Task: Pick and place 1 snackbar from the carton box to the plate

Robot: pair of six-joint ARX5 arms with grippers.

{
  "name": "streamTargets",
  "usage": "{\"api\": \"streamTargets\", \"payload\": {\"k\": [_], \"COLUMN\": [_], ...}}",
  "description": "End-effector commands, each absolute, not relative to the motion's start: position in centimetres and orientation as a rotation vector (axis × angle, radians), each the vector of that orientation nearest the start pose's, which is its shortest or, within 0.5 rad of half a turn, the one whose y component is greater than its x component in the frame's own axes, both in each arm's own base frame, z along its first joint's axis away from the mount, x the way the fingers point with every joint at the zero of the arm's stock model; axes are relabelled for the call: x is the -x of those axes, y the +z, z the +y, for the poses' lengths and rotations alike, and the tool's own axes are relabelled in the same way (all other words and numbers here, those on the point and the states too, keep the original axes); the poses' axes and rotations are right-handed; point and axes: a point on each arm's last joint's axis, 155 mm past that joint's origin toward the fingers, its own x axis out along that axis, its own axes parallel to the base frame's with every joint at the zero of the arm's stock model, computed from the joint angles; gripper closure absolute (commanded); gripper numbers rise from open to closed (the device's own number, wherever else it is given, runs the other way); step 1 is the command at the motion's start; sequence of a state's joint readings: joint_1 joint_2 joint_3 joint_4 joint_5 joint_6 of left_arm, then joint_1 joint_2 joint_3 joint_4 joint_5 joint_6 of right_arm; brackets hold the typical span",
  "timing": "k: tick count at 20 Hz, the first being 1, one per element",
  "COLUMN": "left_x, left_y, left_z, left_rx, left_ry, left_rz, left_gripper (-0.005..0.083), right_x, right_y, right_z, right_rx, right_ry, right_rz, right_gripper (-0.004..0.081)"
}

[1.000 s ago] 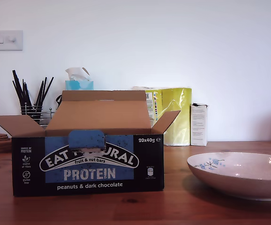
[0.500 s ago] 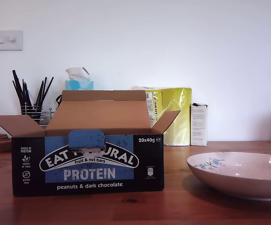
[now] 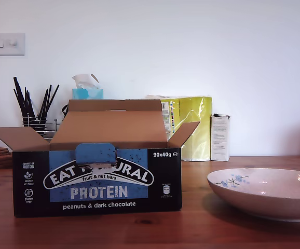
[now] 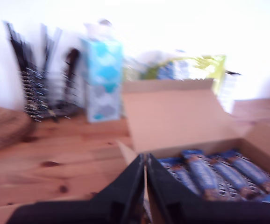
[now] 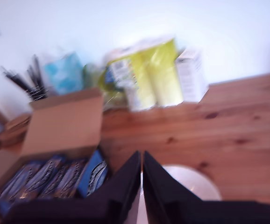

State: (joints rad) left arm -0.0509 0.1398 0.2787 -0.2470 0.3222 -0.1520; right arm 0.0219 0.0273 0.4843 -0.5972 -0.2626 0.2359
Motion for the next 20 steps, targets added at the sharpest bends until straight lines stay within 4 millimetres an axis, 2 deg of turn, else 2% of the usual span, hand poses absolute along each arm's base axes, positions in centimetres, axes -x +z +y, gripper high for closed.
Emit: {"api": "streamTargets", "payload": {"k": [1,3,7,11,14,20], "left_x": [-23.1,-23.4,-24.2,-25.2,-25.7,-28.6], "left_y": [21.1,21.2,21.3,21.3,20.9,19.2], "left_z": [-7.9,-8.7,-10.3,-13.0,-15.7,-18.6], "left_rx": [0.185,0.186,0.075,0.022,0.039,-0.007], "left_ry": [-0.407,-0.441,-0.517,-0.642,-0.773,-0.757], "left_rz": [0.168,0.223,0.347,0.455,0.505,0.658], "left_gripper": [0.0793,0.0793,0.0793,0.0793,0.0792,0.0793], "right_x": [-18.7,-18.0,-16.6,-15.2,-14.0,-14.0], "right_y": [23.3,23.3,23.3,23.8,24.4,23.4], "right_z": [6.1,6.2,6.5,6.4,8.6,8.2], "right_rx": [-0.26,-0.252,-0.213,-0.14,-0.199,-0.194], "right_ry": [0.31,0.309,0.32,0.335,0.45,0.427], "right_rz": [0.238,0.308,0.494,0.65,0.693,0.75], "right_gripper": [0.0783,0.0783,0.0783,0.0783,0.0783,0.0783]}}
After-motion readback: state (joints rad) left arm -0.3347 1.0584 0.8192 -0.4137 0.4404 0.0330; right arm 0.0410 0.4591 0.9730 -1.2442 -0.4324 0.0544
